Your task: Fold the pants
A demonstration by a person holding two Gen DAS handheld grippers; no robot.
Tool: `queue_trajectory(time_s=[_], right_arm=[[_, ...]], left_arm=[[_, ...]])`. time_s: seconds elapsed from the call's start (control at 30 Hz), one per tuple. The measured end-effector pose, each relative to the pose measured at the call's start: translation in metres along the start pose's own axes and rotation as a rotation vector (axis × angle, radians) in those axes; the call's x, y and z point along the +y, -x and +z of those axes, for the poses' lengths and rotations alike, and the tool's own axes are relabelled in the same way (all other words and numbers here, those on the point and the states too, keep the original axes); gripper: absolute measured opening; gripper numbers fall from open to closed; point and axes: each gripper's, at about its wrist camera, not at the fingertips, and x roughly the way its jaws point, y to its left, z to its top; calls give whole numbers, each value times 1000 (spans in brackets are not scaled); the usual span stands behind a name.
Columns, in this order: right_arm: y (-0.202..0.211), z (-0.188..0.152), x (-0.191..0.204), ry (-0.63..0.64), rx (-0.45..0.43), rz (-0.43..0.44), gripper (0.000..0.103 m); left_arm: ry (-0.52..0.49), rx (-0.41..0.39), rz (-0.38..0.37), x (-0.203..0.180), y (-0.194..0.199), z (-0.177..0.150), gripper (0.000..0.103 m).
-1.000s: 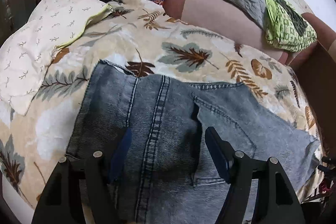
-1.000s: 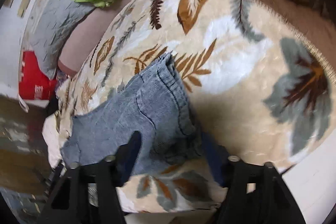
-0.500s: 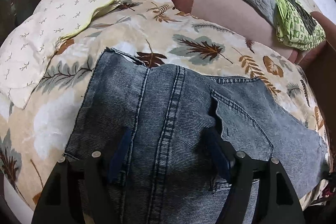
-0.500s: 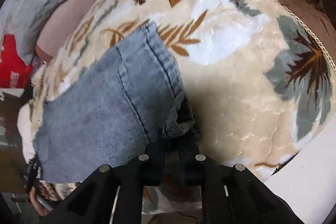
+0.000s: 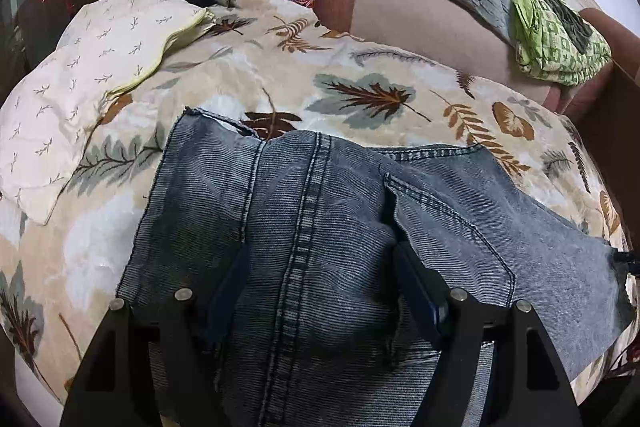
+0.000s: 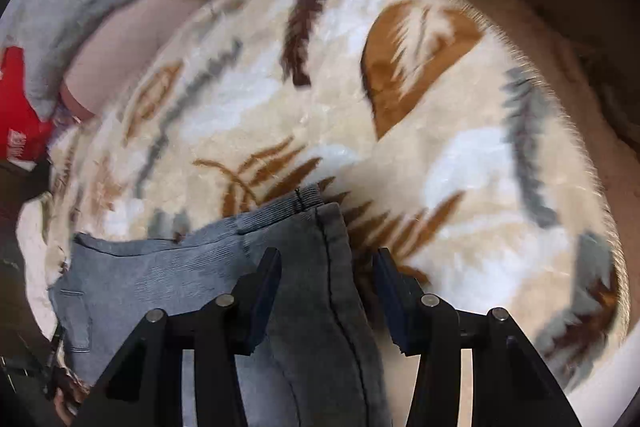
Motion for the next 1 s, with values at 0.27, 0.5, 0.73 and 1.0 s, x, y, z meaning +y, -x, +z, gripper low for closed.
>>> queue_trajectory(time_s=[0.27, 0.5, 0.73, 1.0], right_arm=[[29, -5, 25, 133, -211, -118, 8], [16, -9, 17, 117, -154, -125, 15], [67, -70, 30, 83, -218, 84, 19], [56, -78, 73, 172, -137, -14, 31]], left_arm=[[-23, -2, 25, -5, -6, -1, 75], [-44, -3, 32, -8, -6, -3, 75], [-44, -42, 19, -12, 6, -2, 75], [-114, -39, -61, -43, 35, -7, 76]])
